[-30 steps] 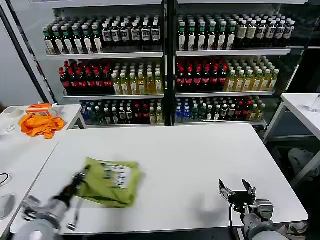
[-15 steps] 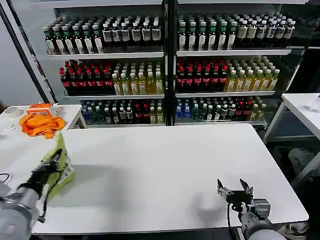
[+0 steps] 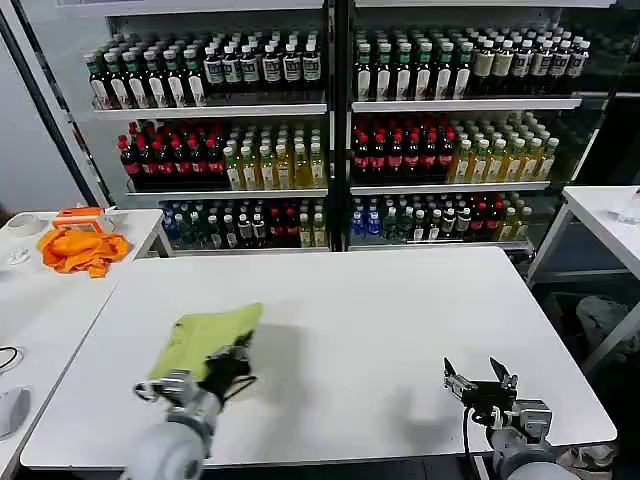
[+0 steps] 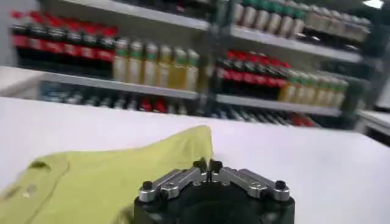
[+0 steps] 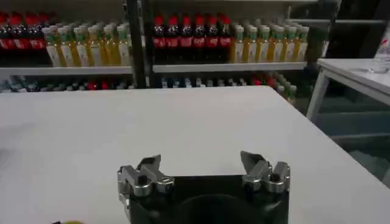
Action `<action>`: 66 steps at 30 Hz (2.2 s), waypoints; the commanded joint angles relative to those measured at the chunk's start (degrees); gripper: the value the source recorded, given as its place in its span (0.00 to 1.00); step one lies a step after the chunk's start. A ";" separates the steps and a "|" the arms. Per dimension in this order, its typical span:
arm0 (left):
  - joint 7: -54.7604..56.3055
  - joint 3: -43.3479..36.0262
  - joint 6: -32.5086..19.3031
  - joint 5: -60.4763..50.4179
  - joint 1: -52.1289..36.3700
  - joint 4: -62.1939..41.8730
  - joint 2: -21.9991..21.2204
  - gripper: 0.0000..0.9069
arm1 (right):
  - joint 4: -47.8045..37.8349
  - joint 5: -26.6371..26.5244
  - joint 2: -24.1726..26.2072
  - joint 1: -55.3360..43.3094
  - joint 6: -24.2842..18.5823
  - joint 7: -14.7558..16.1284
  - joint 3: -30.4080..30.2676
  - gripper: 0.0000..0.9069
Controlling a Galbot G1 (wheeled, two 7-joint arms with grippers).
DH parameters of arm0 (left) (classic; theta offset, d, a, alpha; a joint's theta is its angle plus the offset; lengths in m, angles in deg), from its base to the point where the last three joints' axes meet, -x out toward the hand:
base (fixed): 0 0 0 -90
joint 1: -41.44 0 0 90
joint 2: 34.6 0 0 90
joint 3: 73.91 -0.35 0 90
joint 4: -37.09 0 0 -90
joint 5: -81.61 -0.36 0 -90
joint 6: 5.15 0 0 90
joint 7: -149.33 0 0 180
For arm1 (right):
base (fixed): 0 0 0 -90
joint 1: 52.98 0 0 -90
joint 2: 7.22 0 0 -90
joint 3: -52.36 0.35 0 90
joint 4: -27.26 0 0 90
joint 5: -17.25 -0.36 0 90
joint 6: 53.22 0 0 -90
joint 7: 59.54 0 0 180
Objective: Fold and organize the clothes.
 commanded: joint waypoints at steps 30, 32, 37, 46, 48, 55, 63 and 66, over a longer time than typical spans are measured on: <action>2.62 14.15 -17.43 -8.19 15.17 10.06 -7.33 1.00 | -21.70 -17.91 -9.96 -32.55 -1.16 -9.81 -34.44 1.00; 2.71 15.03 -17.81 -8.45 16.77 10.96 -8.12 1.00 | -24.25 -19.23 -11.30 -34.65 -1.26 -10.62 -36.27 1.00; 2.86 15.69 -18.63 -9.83 17.94 11.38 -9.05 1.00 | -28.53 -21.00 -13.59 -37.38 -1.55 -11.80 -38.61 1.00; 2.90 15.45 -19.20 -10.87 18.96 11.54 -10.11 1.00 | -31.90 -20.93 -16.70 -37.74 -2.14 -13.02 -39.19 1.00; 2.90 15.43 -19.26 -10.90 19.08 11.63 -10.15 1.00 | -32.19 -20.67 -16.67 -37.59 -2.23 -14.38 -39.08 0.99; 2.90 15.03 -19.40 -11.06 19.12 11.47 -10.17 1.00 | -32.12 -20.73 -16.38 -36.91 -2.52 -15.80 -38.54 0.00; 2.88 14.58 -19.36 -11.02 18.82 11.18 -10.02 1.00 | -31.91 -20.67 -16.31 -36.14 -2.95 -16.14 -38.13 0.00; 2.88 14.56 -19.38 -10.96 18.85 11.14 -9.95 1.00 | -32.16 -20.50 -16.16 -36.12 -3.05 -16.08 -37.80 0.00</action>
